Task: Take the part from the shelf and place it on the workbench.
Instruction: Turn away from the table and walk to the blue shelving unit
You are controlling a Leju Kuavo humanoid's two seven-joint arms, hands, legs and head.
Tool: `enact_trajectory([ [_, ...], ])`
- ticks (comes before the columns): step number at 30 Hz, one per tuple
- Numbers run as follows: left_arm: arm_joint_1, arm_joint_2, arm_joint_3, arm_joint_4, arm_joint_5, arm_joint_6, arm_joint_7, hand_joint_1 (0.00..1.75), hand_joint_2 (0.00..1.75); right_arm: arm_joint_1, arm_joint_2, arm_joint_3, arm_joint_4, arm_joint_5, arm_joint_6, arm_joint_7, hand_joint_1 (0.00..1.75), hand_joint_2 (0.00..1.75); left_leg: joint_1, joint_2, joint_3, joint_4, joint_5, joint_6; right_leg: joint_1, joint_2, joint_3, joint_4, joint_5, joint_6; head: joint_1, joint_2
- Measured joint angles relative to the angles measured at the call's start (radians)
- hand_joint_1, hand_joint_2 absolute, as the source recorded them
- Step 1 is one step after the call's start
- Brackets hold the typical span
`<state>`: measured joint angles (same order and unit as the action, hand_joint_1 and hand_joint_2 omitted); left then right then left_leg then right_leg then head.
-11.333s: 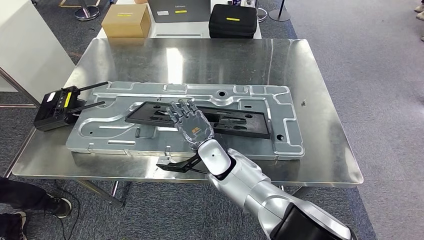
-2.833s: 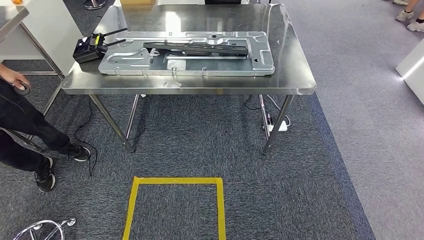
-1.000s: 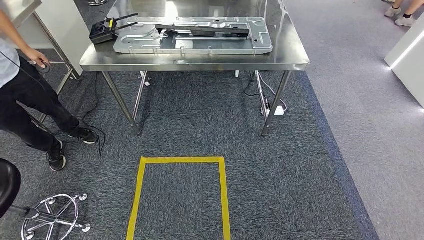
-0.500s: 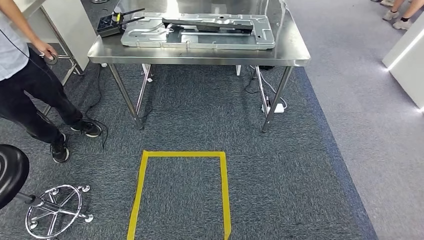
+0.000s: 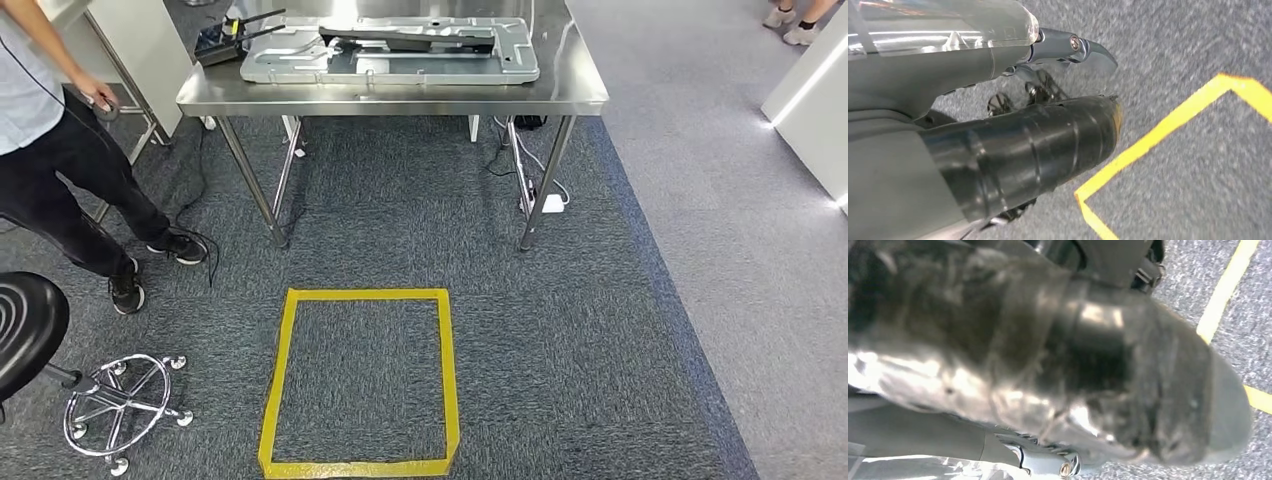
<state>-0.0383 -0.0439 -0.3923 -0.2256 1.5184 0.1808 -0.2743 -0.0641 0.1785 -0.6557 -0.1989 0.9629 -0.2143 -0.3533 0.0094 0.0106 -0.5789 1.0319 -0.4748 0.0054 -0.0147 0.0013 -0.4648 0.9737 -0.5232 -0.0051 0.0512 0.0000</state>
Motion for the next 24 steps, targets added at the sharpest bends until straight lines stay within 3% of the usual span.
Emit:
enact_trajectory([
  [1,0.000,0.001,0.000,0.000,0.000,0.000,-0.001,0.00,0.00,0.000,0.000,0.000,0.000,0.001,0.000,-0.001,0.00,0.00,0.001,-0.001,-0.014,0.037,-0.036,-0.004,-0.001,-0.002,-0.009,-0.003,0.009,-0.010,0.000,0.000],
  [3,-0.001,0.002,0.000,0.000,0.000,0.000,-0.001,0.00,0.00,-0.001,0.000,0.000,0.000,0.001,0.003,-0.001,0.00,0.00,0.003,-0.003,-0.054,0.159,-0.125,-0.009,0.002,-0.005,-0.030,-0.001,0.024,-0.020,-0.001,0.000],
  [4,0.000,0.002,0.000,0.000,0.000,0.000,-0.001,0.00,0.00,-0.001,0.000,0.000,0.000,0.001,0.006,-0.001,0.00,0.00,0.003,-0.003,-0.069,0.219,-0.152,-0.011,0.004,-0.005,-0.042,0.002,0.031,-0.020,-0.001,0.000],
  [5,0.000,0.003,0.000,0.000,0.000,0.000,-0.001,0.00,0.00,0.000,0.000,0.000,0.000,0.001,0.008,-0.001,0.00,0.00,0.003,-0.003,-0.072,0.254,-0.158,-0.013,0.005,-0.006,-0.053,0.006,0.038,-0.020,-0.001,0.000],
  [6,0.000,0.003,0.000,0.000,0.000,0.000,-0.002,0.00,0.00,0.000,0.000,0.000,0.000,0.001,0.010,-0.001,0.00,0.00,0.003,-0.003,-0.057,0.252,-0.142,-0.013,0.006,-0.006,-0.065,0.011,0.043,-0.018,-0.002,0.000],
  [7,-0.001,0.004,0.000,0.000,0.000,0.000,-0.002,0.00,0.00,0.000,0.000,0.000,0.000,0.001,0.012,-0.001,0.00,0.00,0.003,-0.003,-0.022,0.210,-0.114,-0.012,0.006,-0.006,-0.075,0.018,0.046,-0.017,-0.002,0.000],
  [9,-0.002,0.006,0.000,0.000,0.000,0.000,-0.002,0.00,0.00,-0.001,0.000,0.000,0.000,0.001,0.013,-0.001,0.00,0.00,0.001,-0.002,0.073,0.065,-0.071,-0.007,0.007,-0.006,-0.093,0.036,0.050,-0.011,-0.002,0.000],
  [11,-0.003,0.007,0.000,0.000,0.000,0.000,-0.002,0.00,0.00,-0.001,0.000,0.000,0.000,0.001,0.013,-0.001,0.00,0.00,-0.003,-0.002,0.120,-0.024,-0.065,0.001,0.009,-0.006,-0.105,0.050,0.056,-0.001,-0.001,0.000],
  [14,-0.003,0.007,0.000,0.000,0.000,0.000,-0.002,0.00,0.00,-0.001,0.000,0.000,0.000,0.001,0.013,-0.002,0.00,0.00,-0.002,-0.001,0.108,-0.037,-0.057,0.018,0.010,-0.005,-0.114,0.055,0.064,0.019,-0.001,0.000],
  [15,-0.004,0.007,0.000,0.000,0.000,0.000,-0.002,0.00,0.00,-0.001,0.000,0.000,0.000,0.001,0.013,-0.002,0.00,0.00,0.000,0.000,0.103,-0.040,-0.049,0.026,0.009,-0.004,-0.121,0.068,0.049,0.026,0.000,0.000],
  [16,-0.004,0.007,0.000,0.000,0.000,0.000,-0.002,0.00,0.00,0.000,0.000,0.000,0.000,0.002,0.013,-0.002,0.00,0.00,0.003,0.002,0.095,-0.042,-0.040,0.034,0.008,-0.003,-0.133,0.099,0.016,0.031,0.000,0.000],
  [18,-0.005,0.007,0.000,0.000,0.000,0.000,-0.002,0.00,0.00,0.000,0.000,0.000,0.000,0.004,0.013,-0.001,0.00,0.00,0.002,0.005,0.075,-0.042,-0.025,0.043,0.003,-0.002,-0.171,0.213,-0.074,0.040,0.000,0.000],
  [19,-0.004,0.007,0.000,0.000,0.000,0.000,-0.002,0.00,0.00,0.000,0.000,0.000,0.000,0.005,0.012,-0.001,0.00,0.00,0.001,0.006,0.065,-0.041,-0.018,0.044,0.002,-0.002,-0.187,0.274,-0.108,0.044,0.000,0.000],
  [20,-0.003,0.008,0.000,0.000,0.000,0.000,-0.002,0.00,0.00,0.000,0.000,0.000,0.000,0.006,0.012,0.000,0.00,0.00,0.000,0.007,0.055,-0.040,-0.011,0.043,0.001,-0.002,-0.193,0.314,-0.120,0.046,0.000,0.000],
  [21,-0.003,0.008,0.000,0.000,0.000,0.000,-0.002,0.00,0.00,0.001,0.000,0.000,0.000,0.008,0.012,0.000,0.00,0.00,0.000,0.007,0.047,-0.038,-0.005,0.042,0.000,-0.002,-0.182,0.320,-0.110,0.047,0.000,0.000],
  [22,-0.002,0.008,0.000,0.000,0.000,0.000,-0.002,0.00,0.00,0.001,-0.001,0.000,0.000,0.009,0.013,0.001,0.00,0.00,0.000,0.006,0.038,-0.035,0.001,0.041,0.000,-0.002,-0.152,0.288,-0.085,0.046,0.000,0.000],
  [24,-0.003,0.007,0.000,0.000,0.000,0.000,-0.003,0.00,0.00,0.000,-0.001,0.000,0.000,0.010,0.014,0.003,0.00,0.00,0.000,0.005,0.026,-0.030,0.010,0.035,0.000,-0.001,-0.053,0.141,-0.034,0.039,0.000,0.000],
])
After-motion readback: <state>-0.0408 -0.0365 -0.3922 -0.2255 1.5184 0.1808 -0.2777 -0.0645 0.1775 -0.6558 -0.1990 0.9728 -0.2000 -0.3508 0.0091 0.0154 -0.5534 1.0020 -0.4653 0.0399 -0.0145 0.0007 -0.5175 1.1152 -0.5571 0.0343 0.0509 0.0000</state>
